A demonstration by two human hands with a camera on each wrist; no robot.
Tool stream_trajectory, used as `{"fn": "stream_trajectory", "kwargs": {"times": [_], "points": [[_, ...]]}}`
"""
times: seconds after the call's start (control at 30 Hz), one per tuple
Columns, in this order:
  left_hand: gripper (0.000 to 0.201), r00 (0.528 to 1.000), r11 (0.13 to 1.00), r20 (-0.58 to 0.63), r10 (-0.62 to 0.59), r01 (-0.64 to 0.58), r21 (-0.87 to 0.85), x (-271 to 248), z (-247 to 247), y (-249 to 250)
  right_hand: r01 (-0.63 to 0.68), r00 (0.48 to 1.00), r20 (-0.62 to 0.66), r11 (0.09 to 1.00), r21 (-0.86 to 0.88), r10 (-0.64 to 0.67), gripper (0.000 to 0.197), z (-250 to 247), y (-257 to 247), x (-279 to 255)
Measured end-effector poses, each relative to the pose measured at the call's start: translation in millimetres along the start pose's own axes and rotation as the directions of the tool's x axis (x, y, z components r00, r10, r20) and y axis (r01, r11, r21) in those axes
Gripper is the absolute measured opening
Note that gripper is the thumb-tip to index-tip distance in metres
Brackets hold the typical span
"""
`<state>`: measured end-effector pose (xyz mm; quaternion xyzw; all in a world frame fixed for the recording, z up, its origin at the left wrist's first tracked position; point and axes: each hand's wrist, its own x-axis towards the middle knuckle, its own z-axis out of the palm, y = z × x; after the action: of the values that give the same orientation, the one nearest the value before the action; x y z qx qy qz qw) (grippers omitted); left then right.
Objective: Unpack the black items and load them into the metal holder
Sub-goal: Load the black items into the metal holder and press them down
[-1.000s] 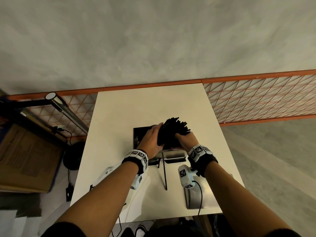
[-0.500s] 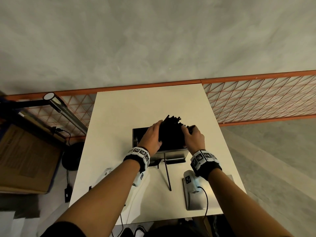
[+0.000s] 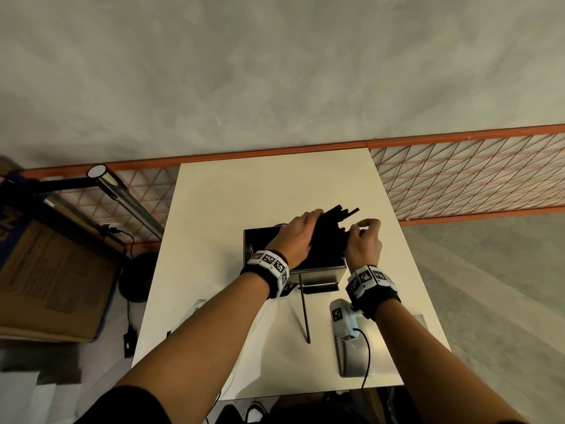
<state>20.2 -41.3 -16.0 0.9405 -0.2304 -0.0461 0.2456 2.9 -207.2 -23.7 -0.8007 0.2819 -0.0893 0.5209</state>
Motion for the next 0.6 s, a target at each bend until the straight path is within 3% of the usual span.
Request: {"fn": "stream_trajectory", "kwargs": {"times": [0.2,0.3,0.47,0.6], "points": [[0.081,0.995,0.995,-0.046,-0.088,0.086,-0.047,-6.8,8.5,-8.2,0.062,0.982,0.179,0.997,-0.039,-0.054,0.029,6.0,6.9,-3.9],[0.079,0.991,0.990,-0.036,-0.126,0.124,-0.063,-14.0,8.7,-15.1,0.183,0.960,0.238,0.975,-0.128,-0.149,0.043,7.7,3.1,-7.0],[0.075,0.976,0.978,-0.120,-0.184,0.170,-0.118,-10.2,2.7,-10.9,0.128,0.925,0.362,0.992,-0.011,-0.115,0.035,16.3,-11.8,-22.3],[0.069,0.982,0.986,-0.130,-0.136,0.121,-0.115,-4.5,-2.1,0.2,0.107,0.950,0.293,0.994,0.011,-0.105,0.038,16.8,-8.3,-17.4]]}}
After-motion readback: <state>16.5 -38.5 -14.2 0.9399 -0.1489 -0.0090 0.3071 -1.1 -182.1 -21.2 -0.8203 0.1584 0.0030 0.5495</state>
